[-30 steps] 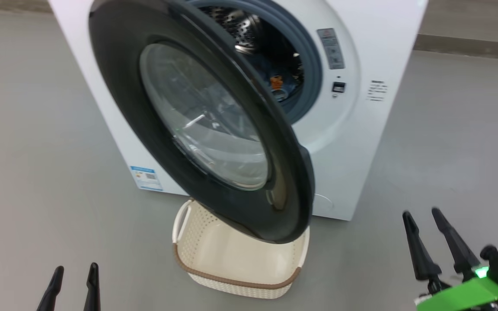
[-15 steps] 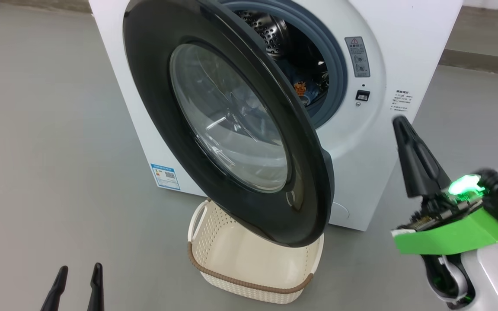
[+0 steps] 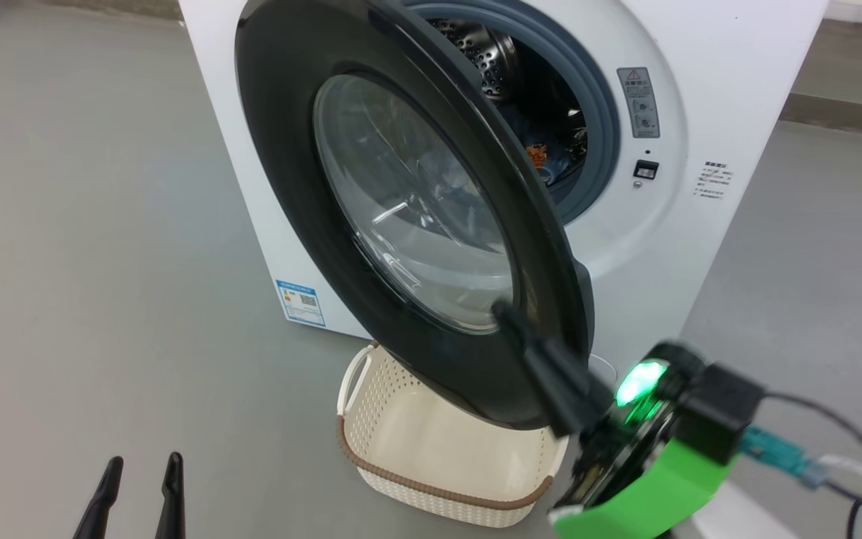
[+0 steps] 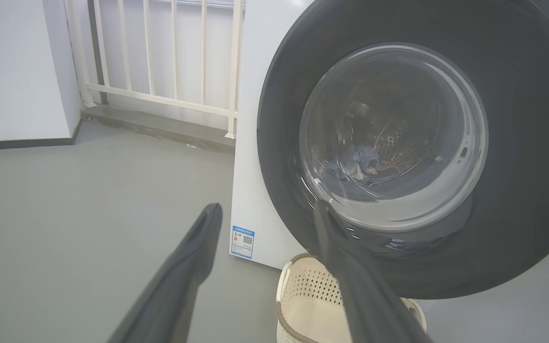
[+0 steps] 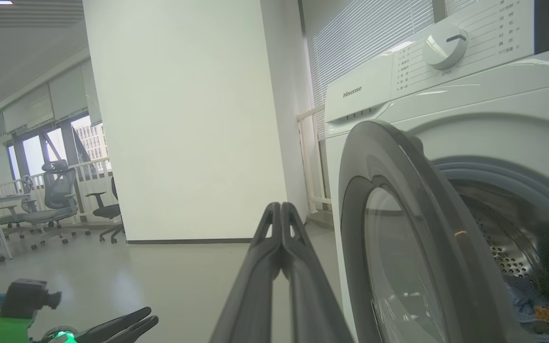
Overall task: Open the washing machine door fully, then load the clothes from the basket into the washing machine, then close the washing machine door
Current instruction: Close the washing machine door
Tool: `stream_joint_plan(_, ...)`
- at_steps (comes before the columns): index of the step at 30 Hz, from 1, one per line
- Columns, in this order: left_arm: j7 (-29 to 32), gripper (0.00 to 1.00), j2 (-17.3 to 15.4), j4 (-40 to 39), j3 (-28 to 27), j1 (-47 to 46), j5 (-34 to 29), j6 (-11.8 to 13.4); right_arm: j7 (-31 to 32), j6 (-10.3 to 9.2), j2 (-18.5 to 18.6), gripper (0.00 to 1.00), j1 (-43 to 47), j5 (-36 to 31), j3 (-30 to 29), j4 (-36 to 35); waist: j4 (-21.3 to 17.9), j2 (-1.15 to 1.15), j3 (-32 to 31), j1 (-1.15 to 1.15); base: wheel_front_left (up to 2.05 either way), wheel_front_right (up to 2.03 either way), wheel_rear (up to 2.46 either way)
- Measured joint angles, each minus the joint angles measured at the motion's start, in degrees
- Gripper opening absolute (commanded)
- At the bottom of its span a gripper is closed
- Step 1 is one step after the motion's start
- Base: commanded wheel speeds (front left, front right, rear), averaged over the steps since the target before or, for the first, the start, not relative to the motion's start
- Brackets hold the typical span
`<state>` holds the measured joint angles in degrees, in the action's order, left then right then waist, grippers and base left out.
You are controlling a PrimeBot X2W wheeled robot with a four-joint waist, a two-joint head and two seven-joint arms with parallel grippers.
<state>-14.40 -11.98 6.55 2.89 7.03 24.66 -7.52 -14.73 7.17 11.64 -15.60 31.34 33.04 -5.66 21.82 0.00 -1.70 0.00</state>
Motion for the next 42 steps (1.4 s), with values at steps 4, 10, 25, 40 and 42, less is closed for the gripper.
stream_joint_plan(4,0.0,1.0,0.07,-0.02,-0.02,0.01,0.0,0.0,0.01,0.0,-0.56,0.0,2.22,0.71,1.99,3.53,0.37,0.0,0.24,0.0,0.0,0.0,0.0)
stream_joint_plan(10,0.0,1.0,0.35,-0.02,-0.03,-0.01,0.02,0.0,0.02,0.0,-0.74,0.0,5.95,1.45,4.03,10.85,0.82,0.0,1.13,0.0,0.0,0.0,0.0)
stream_joint_plan(25,0.0,1.0,1.83,-0.01,0.05,-1.52,0.1,0.0,0.01,0.0,-1.57,0.0,4.83,1.86,-2.2,20.64,0.9,0.0,4.32,0.0,0.0,0.0,0.0)
stream_joint_plan(40,-0.01,1.0,3.33,-0.57,0.38,-3.96,0.51,0.0,0.01,0.08,-3.45,0.0,0.63,0.93,-7.03,22.59,1.04,0.0,7.34,0.0,0.0,0.0,0.0)
stream_joint_plan(42,-0.07,1.0,3.92,-0.67,0.38,-4.28,0.53,0.0,0.02,0.09,-3.32,0.0,0.09,0.92,-7.37,22.6,0.94,0.0,7.92,0.0,0.0,0.0,0.0)
